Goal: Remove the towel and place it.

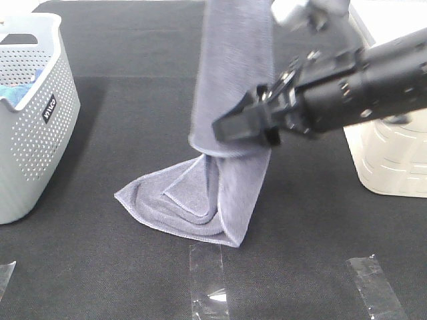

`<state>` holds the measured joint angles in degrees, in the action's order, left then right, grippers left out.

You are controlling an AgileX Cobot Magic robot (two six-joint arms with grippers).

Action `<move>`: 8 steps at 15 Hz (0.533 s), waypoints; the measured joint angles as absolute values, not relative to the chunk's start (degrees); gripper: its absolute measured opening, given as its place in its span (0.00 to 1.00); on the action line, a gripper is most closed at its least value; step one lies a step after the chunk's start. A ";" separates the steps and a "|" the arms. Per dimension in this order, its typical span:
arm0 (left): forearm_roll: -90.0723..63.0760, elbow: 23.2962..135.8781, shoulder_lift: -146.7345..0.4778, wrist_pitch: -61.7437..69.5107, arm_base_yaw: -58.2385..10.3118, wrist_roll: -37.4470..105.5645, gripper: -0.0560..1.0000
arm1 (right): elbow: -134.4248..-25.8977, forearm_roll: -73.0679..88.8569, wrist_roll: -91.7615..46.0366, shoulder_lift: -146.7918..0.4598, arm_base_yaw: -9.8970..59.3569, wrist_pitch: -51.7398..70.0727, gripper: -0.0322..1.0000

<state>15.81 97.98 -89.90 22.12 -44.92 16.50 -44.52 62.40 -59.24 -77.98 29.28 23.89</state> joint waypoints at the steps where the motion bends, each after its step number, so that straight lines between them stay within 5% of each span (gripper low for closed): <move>1: 15.76 97.98 -89.90 22.12 -44.75 16.50 0.05 | -44.52 61.31 -58.56 -76.83 29.28 23.03 0.73; 6: 14.50 97.98 -89.90 22.12 -44.69 16.50 0.05 | -44.52 61.02 -58.10 -77.69 29.28 22.46 0.61; 8: 14.50 97.98 -89.90 22.12 -44.69 16.50 0.05 | -44.58 61.31 -58.16 -78.15 29.28 23.09 0.49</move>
<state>14.50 97.98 -89.90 22.12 -44.69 16.50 -44.58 61.31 -58.16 -78.15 29.28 23.09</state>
